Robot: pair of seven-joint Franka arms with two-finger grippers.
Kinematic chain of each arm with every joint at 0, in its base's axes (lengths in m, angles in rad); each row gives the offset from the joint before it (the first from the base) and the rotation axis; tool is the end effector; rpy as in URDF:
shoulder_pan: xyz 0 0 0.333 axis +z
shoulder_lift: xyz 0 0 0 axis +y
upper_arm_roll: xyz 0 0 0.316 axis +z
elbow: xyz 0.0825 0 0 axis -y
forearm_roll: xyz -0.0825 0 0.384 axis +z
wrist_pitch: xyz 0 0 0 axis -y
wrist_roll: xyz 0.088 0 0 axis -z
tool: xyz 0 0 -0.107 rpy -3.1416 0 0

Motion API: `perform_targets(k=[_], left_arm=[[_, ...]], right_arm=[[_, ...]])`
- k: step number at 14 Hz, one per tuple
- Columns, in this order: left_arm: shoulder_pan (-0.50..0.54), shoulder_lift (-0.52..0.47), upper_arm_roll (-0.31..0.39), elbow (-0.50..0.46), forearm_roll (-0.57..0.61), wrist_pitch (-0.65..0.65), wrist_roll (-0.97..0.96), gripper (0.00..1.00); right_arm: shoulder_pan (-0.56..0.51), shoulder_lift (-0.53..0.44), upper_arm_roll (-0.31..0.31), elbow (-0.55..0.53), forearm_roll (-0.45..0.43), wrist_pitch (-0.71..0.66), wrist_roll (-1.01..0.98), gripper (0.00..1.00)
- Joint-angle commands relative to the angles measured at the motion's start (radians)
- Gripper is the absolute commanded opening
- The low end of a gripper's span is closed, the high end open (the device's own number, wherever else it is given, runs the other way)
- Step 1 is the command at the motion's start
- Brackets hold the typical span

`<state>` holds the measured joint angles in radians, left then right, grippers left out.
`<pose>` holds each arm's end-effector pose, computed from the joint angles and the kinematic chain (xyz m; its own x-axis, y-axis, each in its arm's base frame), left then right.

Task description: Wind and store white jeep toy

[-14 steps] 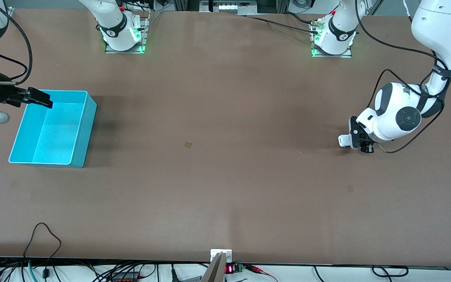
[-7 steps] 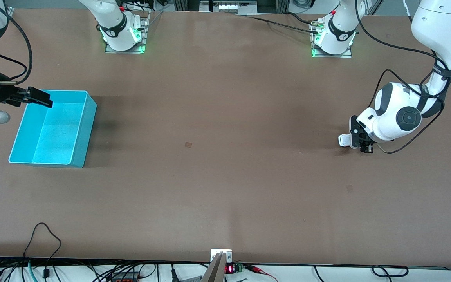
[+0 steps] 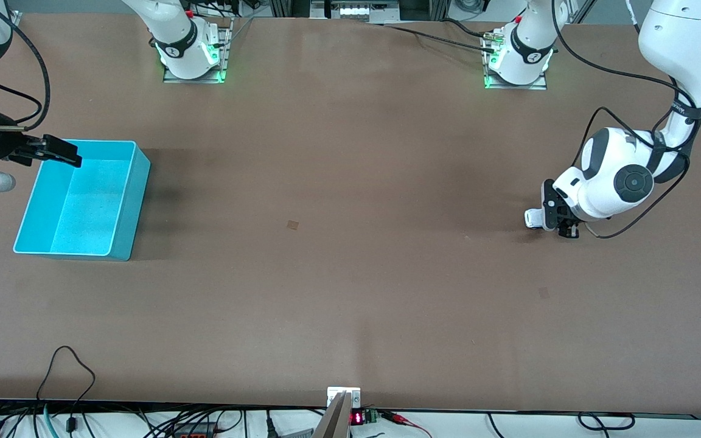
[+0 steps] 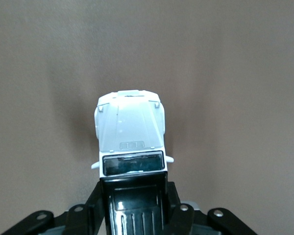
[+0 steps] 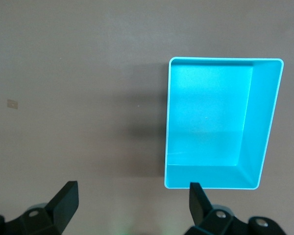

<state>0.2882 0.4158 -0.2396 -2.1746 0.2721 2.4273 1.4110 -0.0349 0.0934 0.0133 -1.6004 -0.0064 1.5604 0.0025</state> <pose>0.5452 0.0246 0.1914 -0.0029 -0.9973 -0.0728 -0.9906 -0.0071 0.1366 0.5757 -0.0134 0.5569 0.9908 -0.0239 -0.1330 -0.0233 -0.9997 0.0055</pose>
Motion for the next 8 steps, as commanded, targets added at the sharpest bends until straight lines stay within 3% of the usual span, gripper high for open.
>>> perform_targets(k=[1, 8], left_arm=[[-0.006, -0.022, -0.017, -0.011, 0.001, -0.007, -0.056, 0.23], [-0.009, 0.004, -0.017, -0.011, 0.013, 0.009, -0.047, 0.23]], right_arm=[[-0.007, -0.018, 0.001, -0.016, 0.005, -0.003, -0.016, 1.00], [-0.004, -0.018, 0.001, -0.016, 0.005, 0.001, -0.009, 1.00]])
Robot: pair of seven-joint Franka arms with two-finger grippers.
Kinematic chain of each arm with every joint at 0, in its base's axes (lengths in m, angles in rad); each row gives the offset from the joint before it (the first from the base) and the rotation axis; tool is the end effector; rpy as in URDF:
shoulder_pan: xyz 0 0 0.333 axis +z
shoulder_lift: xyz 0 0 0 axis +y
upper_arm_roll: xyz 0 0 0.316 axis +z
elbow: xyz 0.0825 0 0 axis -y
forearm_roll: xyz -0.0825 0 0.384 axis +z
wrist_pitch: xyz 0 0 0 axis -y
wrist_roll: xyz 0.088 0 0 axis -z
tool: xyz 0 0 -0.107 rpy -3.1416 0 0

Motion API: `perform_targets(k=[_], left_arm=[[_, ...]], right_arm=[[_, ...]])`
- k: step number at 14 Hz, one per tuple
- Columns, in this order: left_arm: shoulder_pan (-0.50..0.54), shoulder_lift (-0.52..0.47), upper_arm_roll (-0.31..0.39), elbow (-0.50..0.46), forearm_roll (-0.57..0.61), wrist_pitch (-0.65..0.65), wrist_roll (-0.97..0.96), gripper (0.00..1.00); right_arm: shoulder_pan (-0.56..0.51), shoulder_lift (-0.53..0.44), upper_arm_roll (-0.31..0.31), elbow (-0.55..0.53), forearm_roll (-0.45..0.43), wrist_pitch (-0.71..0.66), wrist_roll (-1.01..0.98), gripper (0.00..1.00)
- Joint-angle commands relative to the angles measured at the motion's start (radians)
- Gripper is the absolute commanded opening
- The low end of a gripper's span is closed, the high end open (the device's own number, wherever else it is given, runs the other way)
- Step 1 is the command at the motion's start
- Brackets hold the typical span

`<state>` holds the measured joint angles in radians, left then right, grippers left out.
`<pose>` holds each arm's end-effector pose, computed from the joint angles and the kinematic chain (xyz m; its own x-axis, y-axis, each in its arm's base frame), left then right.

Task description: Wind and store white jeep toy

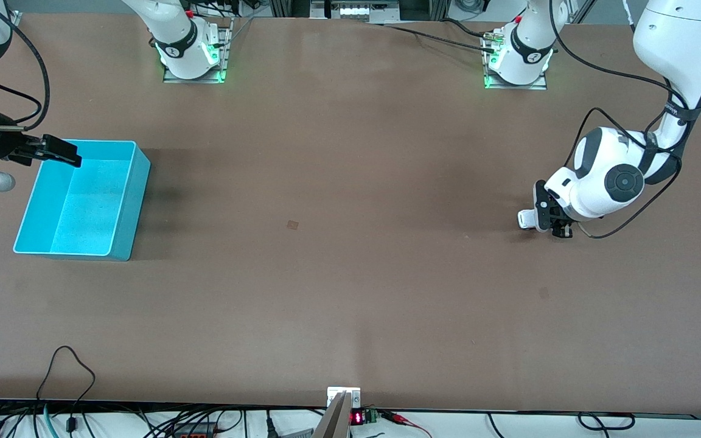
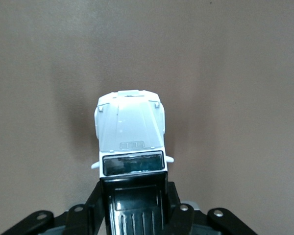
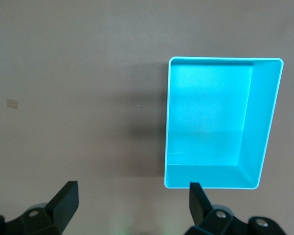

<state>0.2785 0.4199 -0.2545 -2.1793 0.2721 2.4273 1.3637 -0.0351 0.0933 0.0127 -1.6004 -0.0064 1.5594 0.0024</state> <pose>0.5434 0.0107 0.1884 0.0197 -0.9972 -0.0723 -0.9897 -0.0297 0.1402 0.5755 -0.0139 0.5569 0.9907 -0.0246 -0.1339 -0.0240 -0.9997 0.0055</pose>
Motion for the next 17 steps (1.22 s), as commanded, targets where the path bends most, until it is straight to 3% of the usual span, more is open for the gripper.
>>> perform_targets(k=[1, 17], left_arm=[[0.001, 0.002, -0.002, -0.007, 0.015, 0.010, 0.005, 0.23], [0.077, 0.062, 0.001, 0.009, 0.016, 0.055, 0.086, 0.22]], right_arm=[[0.000, -0.018, 0.003, -0.016, 0.005, 0.004, -0.006, 1.00], [-0.005, -0.015, 0.003, -0.015, 0.000, -0.001, -0.009, 1.00]])
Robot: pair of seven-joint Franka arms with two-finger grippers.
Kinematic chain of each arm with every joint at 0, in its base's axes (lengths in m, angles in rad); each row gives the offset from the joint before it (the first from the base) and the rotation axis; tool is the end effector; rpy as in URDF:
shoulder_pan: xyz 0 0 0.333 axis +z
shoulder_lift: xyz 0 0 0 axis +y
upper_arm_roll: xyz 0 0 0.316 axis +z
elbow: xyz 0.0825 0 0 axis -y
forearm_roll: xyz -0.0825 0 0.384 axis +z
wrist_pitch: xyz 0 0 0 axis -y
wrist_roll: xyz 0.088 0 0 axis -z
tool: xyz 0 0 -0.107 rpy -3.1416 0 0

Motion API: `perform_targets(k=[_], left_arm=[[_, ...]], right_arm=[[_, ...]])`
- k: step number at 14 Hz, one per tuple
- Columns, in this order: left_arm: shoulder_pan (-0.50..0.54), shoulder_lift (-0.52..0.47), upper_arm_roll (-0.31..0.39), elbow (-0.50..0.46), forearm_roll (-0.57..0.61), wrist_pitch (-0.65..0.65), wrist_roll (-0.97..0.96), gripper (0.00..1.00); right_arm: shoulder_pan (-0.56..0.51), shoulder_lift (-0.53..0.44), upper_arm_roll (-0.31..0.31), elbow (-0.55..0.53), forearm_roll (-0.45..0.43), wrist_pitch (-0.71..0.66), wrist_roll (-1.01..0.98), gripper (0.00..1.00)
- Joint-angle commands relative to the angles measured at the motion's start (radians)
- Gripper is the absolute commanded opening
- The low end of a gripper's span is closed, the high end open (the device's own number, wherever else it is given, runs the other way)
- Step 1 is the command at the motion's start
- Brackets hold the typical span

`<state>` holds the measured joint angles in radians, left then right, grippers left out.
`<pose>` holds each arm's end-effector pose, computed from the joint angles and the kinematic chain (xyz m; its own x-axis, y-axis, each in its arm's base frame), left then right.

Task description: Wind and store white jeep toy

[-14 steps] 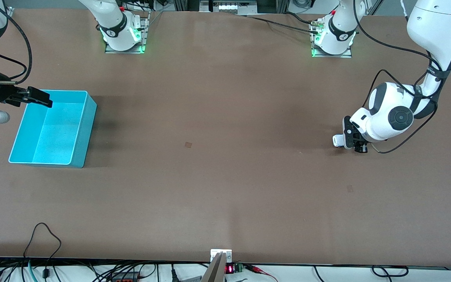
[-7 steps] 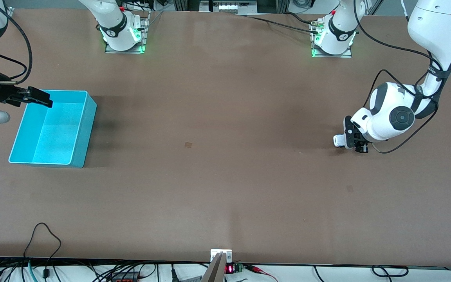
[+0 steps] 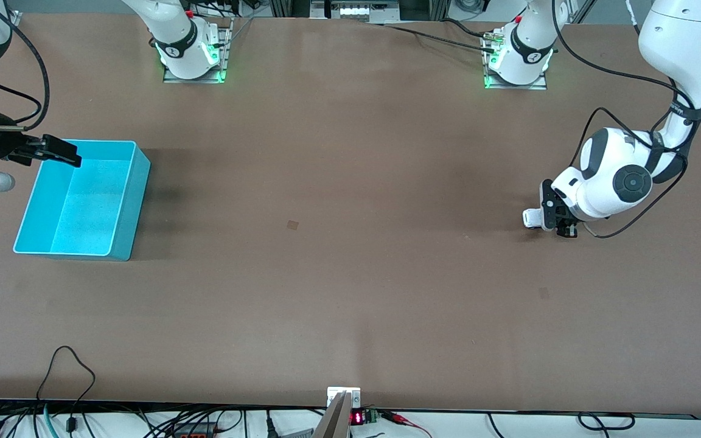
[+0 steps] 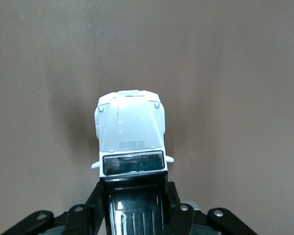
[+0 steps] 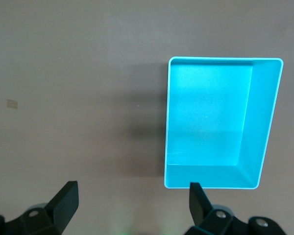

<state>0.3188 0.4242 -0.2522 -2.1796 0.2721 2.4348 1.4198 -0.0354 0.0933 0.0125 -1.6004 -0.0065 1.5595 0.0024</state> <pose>0.5426 0.0335 0.1865 0.0063 -0.9980 -0.0627 -0.9898 -0.0151 0.1413 0.5755 -0.0142 0.5569 0.9907 -0.0251 -0.1338 -0.0245 -0.9997 0.0056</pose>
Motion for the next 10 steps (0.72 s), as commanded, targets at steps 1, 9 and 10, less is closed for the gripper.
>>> perform_targets(k=[1, 9, 10], left_arm=[[0.045, 0.064, 0.001, 0.011, 0.018, 0.047, 0.031, 0.22], [0.120, 0.133, 0.005, 0.061, 0.101, 0.047, 0.037, 0.22], [0.129, 0.137, 0.005, 0.061, 0.101, 0.047, 0.042, 0.22]], right_arm=[[-0.004, -0.015, 0.003, -0.015, 0.002, 0.001, -0.009, 1.00], [-0.001, -0.010, 0.003, -0.015, 0.002, 0.010, -0.004, 1.00], [-0.003, -0.007, 0.003, -0.013, 0.002, 0.019, -0.004, 1.00]])
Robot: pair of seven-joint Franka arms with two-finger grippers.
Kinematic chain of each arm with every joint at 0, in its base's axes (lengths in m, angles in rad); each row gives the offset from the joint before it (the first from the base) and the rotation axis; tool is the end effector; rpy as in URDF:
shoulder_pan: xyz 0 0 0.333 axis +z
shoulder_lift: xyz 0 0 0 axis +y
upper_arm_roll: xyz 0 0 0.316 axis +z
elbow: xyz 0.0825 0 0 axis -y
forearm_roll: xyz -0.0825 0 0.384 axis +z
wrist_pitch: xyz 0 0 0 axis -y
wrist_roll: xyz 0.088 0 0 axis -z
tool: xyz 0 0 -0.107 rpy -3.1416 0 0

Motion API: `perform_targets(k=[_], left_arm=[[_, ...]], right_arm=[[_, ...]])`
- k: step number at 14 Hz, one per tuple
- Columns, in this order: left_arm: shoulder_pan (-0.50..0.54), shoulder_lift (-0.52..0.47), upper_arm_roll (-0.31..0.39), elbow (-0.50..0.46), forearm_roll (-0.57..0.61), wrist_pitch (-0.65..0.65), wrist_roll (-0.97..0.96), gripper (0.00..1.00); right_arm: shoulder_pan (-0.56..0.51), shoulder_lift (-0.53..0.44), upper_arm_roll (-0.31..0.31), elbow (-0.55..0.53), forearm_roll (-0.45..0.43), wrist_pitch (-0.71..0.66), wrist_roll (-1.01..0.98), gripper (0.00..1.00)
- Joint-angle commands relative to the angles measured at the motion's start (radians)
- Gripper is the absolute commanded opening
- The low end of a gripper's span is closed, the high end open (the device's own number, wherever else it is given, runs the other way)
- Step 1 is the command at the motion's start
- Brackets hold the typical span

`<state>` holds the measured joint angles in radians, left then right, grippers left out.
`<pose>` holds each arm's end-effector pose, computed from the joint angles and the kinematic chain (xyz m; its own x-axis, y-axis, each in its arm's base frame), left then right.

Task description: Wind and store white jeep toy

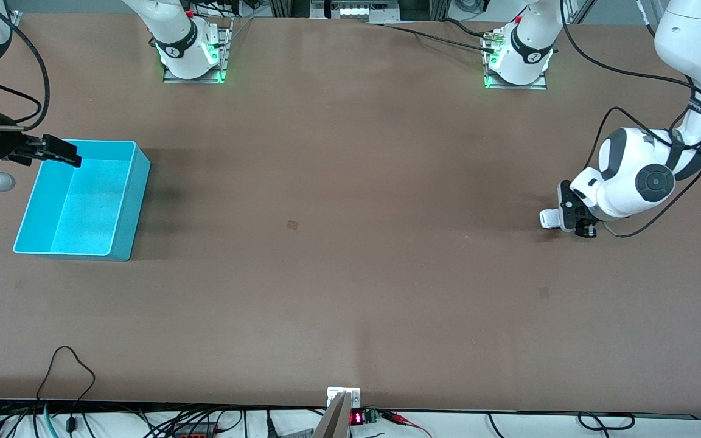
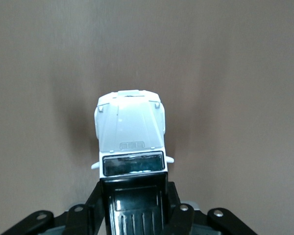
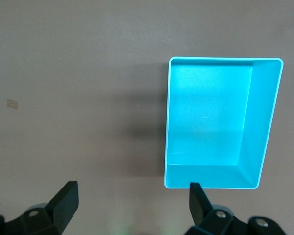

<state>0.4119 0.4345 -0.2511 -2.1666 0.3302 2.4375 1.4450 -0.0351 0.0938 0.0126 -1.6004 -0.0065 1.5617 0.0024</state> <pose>0.5410 0.0852 0.1856 0.0278 -0.9957 -0.0880 -0.9899 -0.0396 0.1358 0.5759 -0.0140 0.5568 0.9909 -0.0247 -0.1321 -0.0241 -0.9997 0.0056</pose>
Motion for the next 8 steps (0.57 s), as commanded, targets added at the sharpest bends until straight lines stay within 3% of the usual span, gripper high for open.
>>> perform_targets(k=[1, 8], left_arm=[[0.042, 0.127, 0.004, 0.048, 0.041, 0.045, 0.028, 0.22], [0.114, 0.148, 0.006, 0.080, 0.041, 0.045, 0.094, 0.22]], right_arm=[[-0.003, -0.002, 0.001, -0.013, 0.002, 0.029, -0.004, 1.00], [-0.006, 0.004, 0.003, -0.012, 0.003, 0.049, -0.004, 1.00]])
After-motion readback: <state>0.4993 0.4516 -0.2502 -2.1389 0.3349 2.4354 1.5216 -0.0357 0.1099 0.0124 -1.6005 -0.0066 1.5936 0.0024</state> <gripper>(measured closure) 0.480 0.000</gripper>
